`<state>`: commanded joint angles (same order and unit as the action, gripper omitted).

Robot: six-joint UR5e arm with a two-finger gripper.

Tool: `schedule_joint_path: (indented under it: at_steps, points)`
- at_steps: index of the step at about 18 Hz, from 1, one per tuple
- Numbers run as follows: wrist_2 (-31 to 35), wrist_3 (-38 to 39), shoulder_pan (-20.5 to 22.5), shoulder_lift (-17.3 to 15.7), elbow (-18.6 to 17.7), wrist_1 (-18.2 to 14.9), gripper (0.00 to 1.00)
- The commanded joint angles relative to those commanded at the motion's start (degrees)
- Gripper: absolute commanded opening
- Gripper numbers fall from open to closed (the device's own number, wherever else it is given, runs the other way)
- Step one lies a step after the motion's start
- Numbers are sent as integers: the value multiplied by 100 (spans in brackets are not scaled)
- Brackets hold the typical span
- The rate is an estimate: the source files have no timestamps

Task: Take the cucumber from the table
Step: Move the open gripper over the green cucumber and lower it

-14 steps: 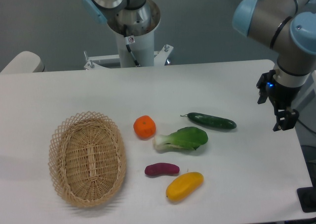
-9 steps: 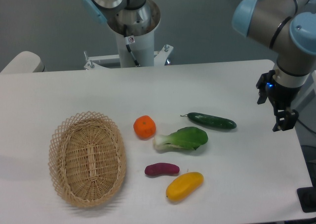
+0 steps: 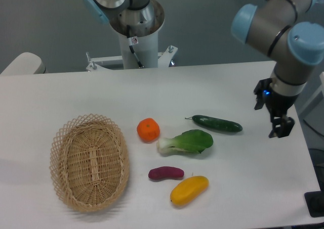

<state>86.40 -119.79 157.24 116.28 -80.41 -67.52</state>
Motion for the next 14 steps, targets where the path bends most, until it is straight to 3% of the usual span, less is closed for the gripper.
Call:
schedule_joint_path:
  at_steps: [4, 6, 10, 14]
  points:
    - [17, 0, -184, -18, -440, 467, 100]
    - [105, -52, -220, -9, -642, 520, 100]
    - [570, -123, -237, 0, -1195, 1266, 100]
    - [870, -316, -334, 44, -1389, 1329, 100]
